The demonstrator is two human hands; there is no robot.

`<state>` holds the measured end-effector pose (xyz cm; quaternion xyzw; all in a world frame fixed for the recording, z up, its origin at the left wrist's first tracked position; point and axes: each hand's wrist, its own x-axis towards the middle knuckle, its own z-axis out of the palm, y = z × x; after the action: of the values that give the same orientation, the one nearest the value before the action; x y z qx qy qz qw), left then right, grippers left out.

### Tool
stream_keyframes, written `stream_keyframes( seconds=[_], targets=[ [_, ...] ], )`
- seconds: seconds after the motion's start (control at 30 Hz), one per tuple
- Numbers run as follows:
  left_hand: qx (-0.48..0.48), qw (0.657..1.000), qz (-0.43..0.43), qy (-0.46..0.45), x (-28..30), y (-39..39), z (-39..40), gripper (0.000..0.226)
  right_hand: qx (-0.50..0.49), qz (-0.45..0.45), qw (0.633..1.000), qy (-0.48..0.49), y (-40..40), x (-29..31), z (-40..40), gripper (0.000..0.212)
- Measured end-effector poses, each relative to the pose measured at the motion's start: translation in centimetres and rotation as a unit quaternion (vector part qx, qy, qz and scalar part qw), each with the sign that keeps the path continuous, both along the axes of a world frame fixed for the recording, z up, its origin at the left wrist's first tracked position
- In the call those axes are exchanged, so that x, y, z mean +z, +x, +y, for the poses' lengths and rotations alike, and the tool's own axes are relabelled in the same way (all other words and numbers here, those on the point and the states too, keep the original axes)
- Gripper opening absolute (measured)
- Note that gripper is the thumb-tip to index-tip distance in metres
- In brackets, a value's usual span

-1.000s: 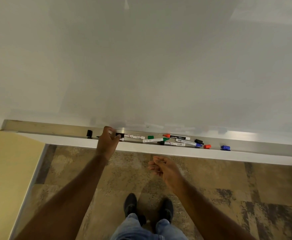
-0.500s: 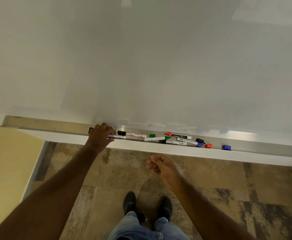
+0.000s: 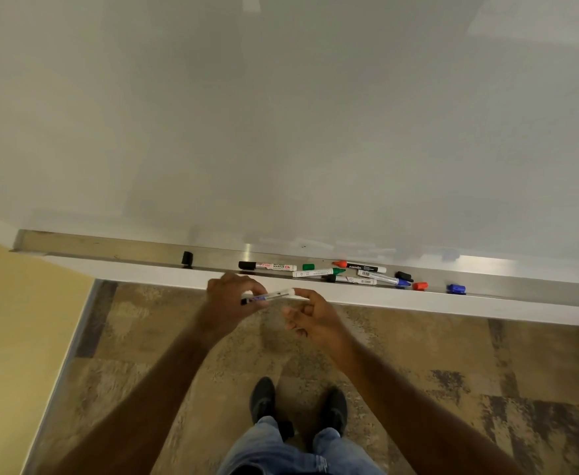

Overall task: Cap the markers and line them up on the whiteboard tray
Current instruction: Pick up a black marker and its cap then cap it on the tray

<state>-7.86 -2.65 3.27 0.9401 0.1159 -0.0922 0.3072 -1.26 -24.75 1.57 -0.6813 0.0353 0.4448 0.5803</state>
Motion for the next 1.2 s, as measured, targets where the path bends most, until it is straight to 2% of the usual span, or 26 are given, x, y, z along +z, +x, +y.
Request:
stream_keyframes(
  seconds=[0.13, 0.27, 0.33, 0.4, 0.5, 0.6, 0.73, 0.9, 1.0, 1.1, 1.2],
  targets=[
    [0.014, 0.999, 0.006, -0.042, 0.8, -0.6, -2.9, 0.033, 0.021, -0.042, 0.999, 0.008, 0.9, 1.4, 0.3, 0.036],
    [0.034, 0.993, 0.029, -0.110, 1.1, -0.5, -2.9, 0.031, -0.008, -0.041, 0.999, 0.001, 1.1, 1.7, 0.3, 0.019],
    [0.074, 0.982, 0.037, -0.169, 1.2, -0.3, -1.5, 0.028, -0.038, -0.043, 0.998, 0.008, 1.0, 1.5, 0.0, 0.022],
    [0.162, 0.968, 0.001, -0.190, 0.0, 0.1, 0.8, 0.025, -0.081, -0.036, 0.996, 0.011, 1.1, 1.3, -0.6, 0.026],
    [0.319, 0.939, -0.051, -0.114, -2.7, 0.6, 5.0, 0.024, -0.128, -0.025, 0.991, 0.007, 1.1, 1.1, -1.4, 0.024],
    [0.388, 0.921, -0.022, 0.014, -4.5, 1.1, 8.5, 0.028, -0.152, -0.021, 0.988, 0.003, 0.6, 1.0, -2.2, 0.022],
    [0.370, 0.921, 0.064, 0.103, -5.1, 2.3, 11.0, 0.040, -0.154, -0.017, 0.988, -0.004, -0.2, 1.1, -3.0, 0.024],
    [0.309, 0.931, 0.095, 0.172, -5.2, 3.4, 11.9, 0.025, -0.166, -0.009, 0.986, -0.017, -0.5, 1.2, -3.3, 0.024],
    [0.291, 0.934, 0.094, 0.183, -5.7, 3.5, 12.1, 0.018, -0.170, -0.011, 0.985, -0.014, -0.5, 1.4, -3.2, 0.024],
    [0.315, 0.932, 0.077, 0.163, -5.7, 3.3, 11.6, 0.024, -0.178, -0.007, 0.984, -0.014, -0.3, 1.6, -3.0, 0.024],
    [0.371, 0.925, 0.049, 0.071, -4.2, 2.6, 10.1, 0.025, -0.195, -0.001, 0.981, -0.002, -0.1, 1.9, -2.9, 0.024]
  ],
)
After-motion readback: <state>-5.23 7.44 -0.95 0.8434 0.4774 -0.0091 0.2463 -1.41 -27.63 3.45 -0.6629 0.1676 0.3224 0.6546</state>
